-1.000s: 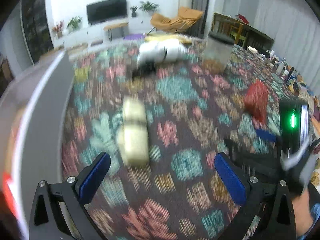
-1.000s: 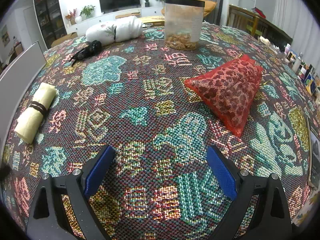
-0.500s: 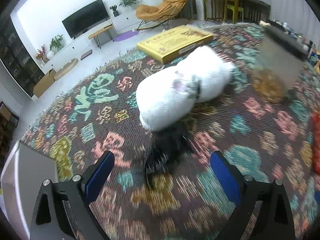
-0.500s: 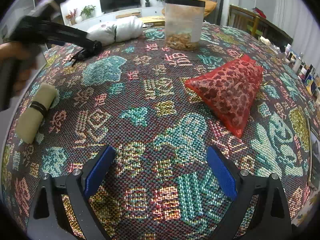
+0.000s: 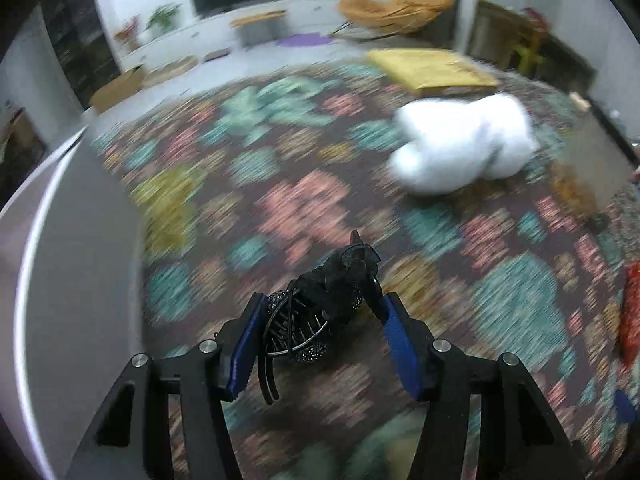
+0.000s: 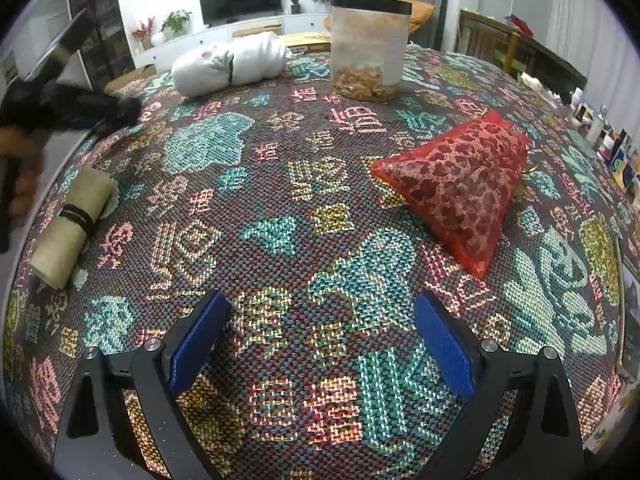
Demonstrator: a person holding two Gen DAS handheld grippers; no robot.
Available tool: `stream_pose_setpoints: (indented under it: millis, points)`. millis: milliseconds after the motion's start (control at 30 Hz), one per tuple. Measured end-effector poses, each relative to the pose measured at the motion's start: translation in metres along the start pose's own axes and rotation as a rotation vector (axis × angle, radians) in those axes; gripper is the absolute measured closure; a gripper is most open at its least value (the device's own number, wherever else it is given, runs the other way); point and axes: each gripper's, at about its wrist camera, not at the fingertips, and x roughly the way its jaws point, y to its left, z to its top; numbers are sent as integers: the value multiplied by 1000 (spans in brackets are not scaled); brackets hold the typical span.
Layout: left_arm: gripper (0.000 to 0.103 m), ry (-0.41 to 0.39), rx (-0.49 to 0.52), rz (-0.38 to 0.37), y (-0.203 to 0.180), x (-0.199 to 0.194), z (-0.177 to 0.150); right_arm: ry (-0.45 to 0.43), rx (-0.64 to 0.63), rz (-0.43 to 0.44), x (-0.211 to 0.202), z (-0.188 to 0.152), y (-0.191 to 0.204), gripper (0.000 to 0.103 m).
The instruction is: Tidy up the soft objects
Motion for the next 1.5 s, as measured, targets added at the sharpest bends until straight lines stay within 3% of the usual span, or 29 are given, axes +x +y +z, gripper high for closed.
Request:
stream_pose_setpoints:
  millis: [67,167,233,300,367,567,700,833,867,900,933,1033,1167,1233,1333,1400,1500]
  points:
    - [44,53,-2,64,9,2,-8,0,0,1,0,0,0,7]
    - [41,69,-41,23,17,-9,-10,0,-1,2,0,0,0,7]
    - [33,29,-45,2,16,-25,-5,0,-1,2,1,2,1,7]
    - [12,-37,-19,8,8,-42,6,0,-1,2,1,1,1,7]
    - [3,-93,49,15,-10,-55,19,0,-1,2,1,1,1,7]
    - [3,-140,155,-41,-60,-44,70,0,-1,2,0,1,0,7]
    - [3,-111,160,-58,-89,-7,106,0,-1,3,0,1,0,6]
    - [4,-80,103,-35,-100,33,120,0,-1,4,0,1,1,6]
    - [20,-84,79,-90,-99,36,119,0,-1,3,0,1,1,6]
    - [52,-96,62,-154,-99,34,117,0,0,3,0,1,1,6]
    - [53,-94,50,-172,-98,30,115,0,0,3,0,1,1,6]
    - [67,-77,86,-212,-106,10,101,0,1,4,0,1,0,6]
    - [68,-16,16,-342,-109,-31,51,-12,80,84,-4,6,-13,8]
    - [68,5,72,-397,-127,-54,18,-46,205,153,-12,5,-36,8]
    - [67,4,115,-467,-144,-93,-38,-81,381,154,-21,-3,-70,8]
    - [66,-16,79,-468,-138,-112,-65,-89,470,184,-25,-8,-84,8]
    - [66,-80,35,-388,-116,-136,-104,-114,480,213,-32,-9,-83,8]
